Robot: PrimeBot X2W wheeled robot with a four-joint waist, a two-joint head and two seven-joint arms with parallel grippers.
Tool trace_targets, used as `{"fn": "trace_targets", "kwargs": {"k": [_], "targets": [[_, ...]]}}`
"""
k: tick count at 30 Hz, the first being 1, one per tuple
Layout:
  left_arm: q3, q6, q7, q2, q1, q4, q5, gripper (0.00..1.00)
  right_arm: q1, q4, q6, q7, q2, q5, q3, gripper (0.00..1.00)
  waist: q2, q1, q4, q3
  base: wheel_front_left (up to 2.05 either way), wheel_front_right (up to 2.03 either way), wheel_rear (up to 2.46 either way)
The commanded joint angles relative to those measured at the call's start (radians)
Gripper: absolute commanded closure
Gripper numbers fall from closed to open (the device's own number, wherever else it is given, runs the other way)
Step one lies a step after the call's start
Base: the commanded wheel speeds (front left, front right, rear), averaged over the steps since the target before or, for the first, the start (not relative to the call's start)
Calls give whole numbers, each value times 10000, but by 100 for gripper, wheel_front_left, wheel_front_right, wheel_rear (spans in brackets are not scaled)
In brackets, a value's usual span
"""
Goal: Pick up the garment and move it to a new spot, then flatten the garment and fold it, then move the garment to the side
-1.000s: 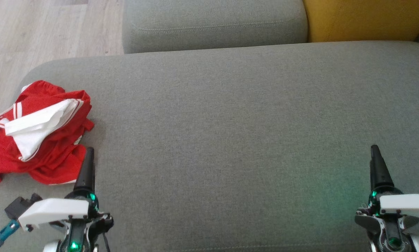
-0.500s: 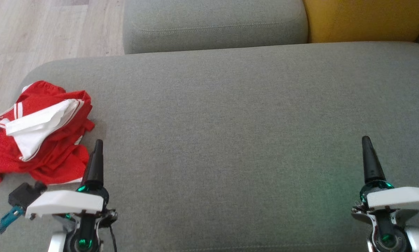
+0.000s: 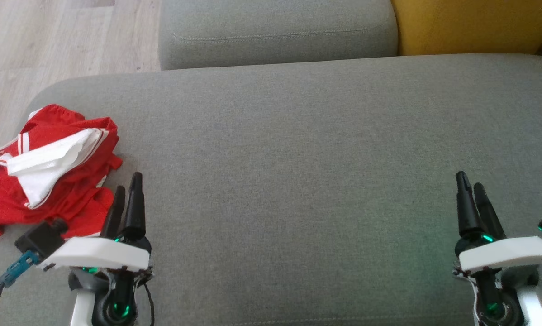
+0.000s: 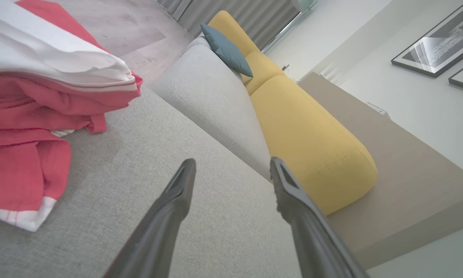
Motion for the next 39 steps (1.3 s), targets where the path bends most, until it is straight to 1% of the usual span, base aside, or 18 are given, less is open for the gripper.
{"fn": "trace_targets", "kwargs": {"k": [1,9,10,39], "targets": [[88,54,-162,209,-559,-430,426,0,-553,-459,23,-102,-185,-430,195,0,0,0,2,-4,0,0,0],[-74,226,-397,293,-585,-417,1541,0,-503,-519,26,-114,-183,-1551,402,0,0,0,18,-20,0,0,0],[-74,226,-397,293,-585,-417,1541,0,-503,-519,26,-114,-183,-1551,402,0,0,0,18,-20,0,0,0],[-650,757,-1247,502,-613,283,5098,0,-246,-453,34,-283,21,-4978,637,0,0,0,37,-40,0,0,0]]}}
